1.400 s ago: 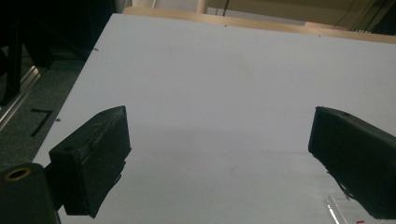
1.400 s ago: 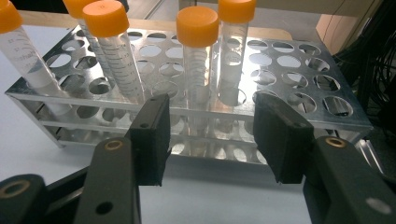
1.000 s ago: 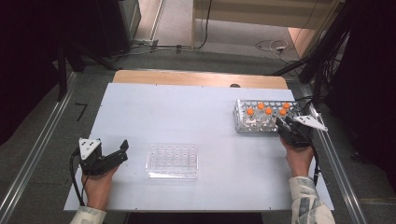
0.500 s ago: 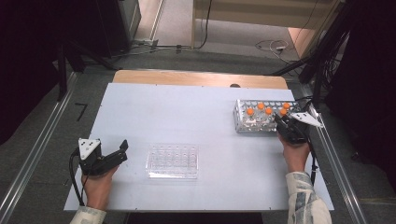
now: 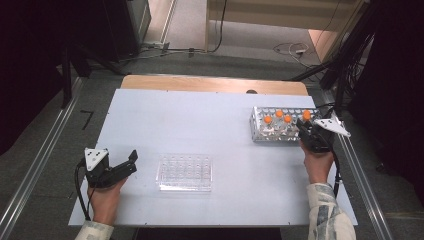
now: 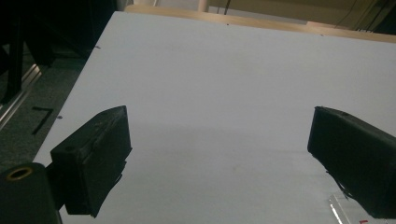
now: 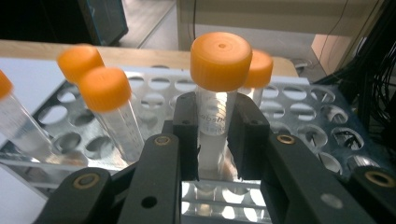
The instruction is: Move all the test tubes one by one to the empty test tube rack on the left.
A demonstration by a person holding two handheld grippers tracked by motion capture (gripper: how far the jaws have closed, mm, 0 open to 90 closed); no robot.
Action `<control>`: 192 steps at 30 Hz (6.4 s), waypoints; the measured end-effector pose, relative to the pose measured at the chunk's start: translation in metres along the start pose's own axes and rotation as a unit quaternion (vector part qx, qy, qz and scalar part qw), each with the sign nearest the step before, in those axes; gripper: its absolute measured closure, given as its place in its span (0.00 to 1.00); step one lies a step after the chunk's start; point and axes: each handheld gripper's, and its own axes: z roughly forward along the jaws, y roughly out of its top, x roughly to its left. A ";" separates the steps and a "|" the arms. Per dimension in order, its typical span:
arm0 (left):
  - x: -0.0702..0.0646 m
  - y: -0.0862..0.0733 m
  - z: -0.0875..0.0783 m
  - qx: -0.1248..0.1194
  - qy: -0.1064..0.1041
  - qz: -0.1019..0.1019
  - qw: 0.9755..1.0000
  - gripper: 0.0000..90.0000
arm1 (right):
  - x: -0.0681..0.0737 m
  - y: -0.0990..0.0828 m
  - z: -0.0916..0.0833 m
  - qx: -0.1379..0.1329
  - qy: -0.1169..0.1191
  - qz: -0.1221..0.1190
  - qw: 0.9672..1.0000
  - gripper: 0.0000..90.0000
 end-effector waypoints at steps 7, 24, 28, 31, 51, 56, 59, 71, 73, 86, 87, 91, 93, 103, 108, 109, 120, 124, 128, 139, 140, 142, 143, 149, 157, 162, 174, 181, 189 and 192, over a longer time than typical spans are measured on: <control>0.000 0.000 0.000 -0.001 0.000 0.002 1.000 0.06 | 0.000 0.015 -0.018 -0.031 0.004 0.007 0.999 0.80; -0.002 0.006 -0.006 -0.016 -0.030 -0.007 0.999 0.07 | 0.011 0.006 -0.059 -0.012 0.048 -0.004 0.999 0.80; -0.005 0.011 -0.008 -0.025 -0.035 0.001 0.999 0.07 | 0.018 -0.002 -0.061 0.000 0.071 0.001 0.997 0.80; -0.010 0.014 -0.010 -0.035 -0.040 0.011 0.999 0.10 | 0.027 -0.006 -0.063 0.008 0.084 -0.005 0.996 0.80; -0.081 0.036 -0.001 -0.022 -0.176 0.065 0.982 0.17 | 0.094 -0.020 -0.056 0.038 0.166 -0.058 0.984 0.80; -0.107 0.039 0.002 -0.013 -0.212 0.081 0.974 0.18 | 0.109 -0.021 -0.054 0.043 0.184 -0.071 0.979 0.80; -0.122 0.041 0.004 -0.010 -0.232 0.091 0.968 0.20 | 0.117 -0.022 -0.054 0.043 0.192 -0.076 0.977 0.80; -0.188 0.043 0.017 0.007 -0.307 0.131 0.942 0.28 | 0.140 -0.023 -0.054 0.047 0.218 -0.101 0.970 0.80; -0.194 0.043 0.018 0.009 -0.313 0.134 0.940 0.31 | 0.143 -0.024 -0.055 0.047 0.220 -0.108 0.968 0.80; -0.235 0.037 0.035 0.028 -0.348 0.154 0.924 0.50 | 0.154 -0.027 -0.055 0.054 0.232 -0.127 0.963 0.80; -0.236 0.037 0.034 0.027 -0.348 0.156 0.924 0.51 | 0.155 -0.027 -0.055 0.056 0.233 -0.126 0.963 0.80; -0.240 0.037 0.036 0.029 -0.350 0.164 0.922 0.57 | 0.157 -0.027 -0.056 0.056 0.239 -0.129 0.961 0.80; -0.242 0.036 0.037 0.029 -0.352 0.165 0.921 0.60 | 0.157 -0.027 -0.056 0.053 0.241 -0.132 0.960 0.80; -0.249 0.032 0.042 0.032 -0.347 0.172 0.921 0.69 | 0.160 -0.027 -0.058 0.054 0.246 -0.132 0.959 0.80; -0.250 0.032 0.041 0.032 -0.344 0.175 0.922 0.75 | 0.160 -0.027 -0.058 0.054 0.247 -0.131 0.959 0.80; -0.250 0.032 0.041 0.031 -0.344 0.175 0.922 0.75 | 0.160 -0.027 -0.058 0.054 0.247 -0.130 0.959 0.80; -0.250 0.032 0.042 0.027 -0.344 0.170 0.923 0.77 | 0.158 -0.026 -0.059 0.053 0.249 -0.124 0.959 0.78; -0.247 0.034 0.042 0.026 -0.342 0.167 0.925 0.77 | 0.156 -0.026 -0.057 0.057 0.260 -0.119 0.957 0.57; -0.244 0.037 0.042 0.023 -0.344 0.155 0.926 0.77 | 0.153 -0.025 -0.056 0.062 0.266 -0.110 0.956 0.46; -0.237 0.043 0.041 0.019 -0.345 0.139 0.928 0.77 | 0.142 -0.027 -0.057 0.066 0.258 -0.102 0.958 0.27; -0.237 0.044 0.040 0.019 -0.344 0.139 0.928 0.77 | 0.141 -0.027 -0.057 0.066 0.256 -0.100 0.959 0.27; -0.236 0.045 0.039 0.018 -0.344 0.138 0.929 0.77 | 0.137 -0.028 -0.057 0.068 0.253 -0.098 0.960 0.26; -0.235 0.045 0.038 0.017 -0.344 0.138 0.929 0.77 | 0.136 -0.028 -0.057 0.070 0.252 -0.097 0.960 0.25; -0.227 0.051 0.032 0.010 -0.345 0.134 0.929 0.77 | 0.127 -0.030 -0.057 0.072 0.245 -0.091 0.963 0.24; -0.213 0.061 0.020 0.001 -0.351 0.127 0.928 0.77 | 0.119 -0.033 -0.057 0.076 0.232 -0.087 0.966 0.24; -0.203 0.066 0.013 -0.005 -0.351 0.120 0.929 0.77 | 0.118 -0.035 -0.055 0.082 0.226 -0.087 0.967 0.24; -0.181 0.076 -0.001 -0.016 -0.342 0.118 0.932 0.77 | 0.116 -0.036 -0.054 0.085 0.222 -0.084 0.968 0.24; -0.167 0.073 -0.005 -0.012 -0.326 0.128 0.936 0.77 | 0.116 -0.036 -0.053 0.088 0.220 -0.086 0.968 0.24; -0.150 0.068 -0.005 -0.003 -0.313 0.124 0.942 0.77 | 0.117 -0.037 -0.052 0.089 0.219 -0.082 0.968 0.24; -0.146 0.066 -0.006 -0.002 -0.308 0.131 0.942 0.77 | 0.116 -0.037 -0.052 0.090 0.218 -0.084 0.968 0.24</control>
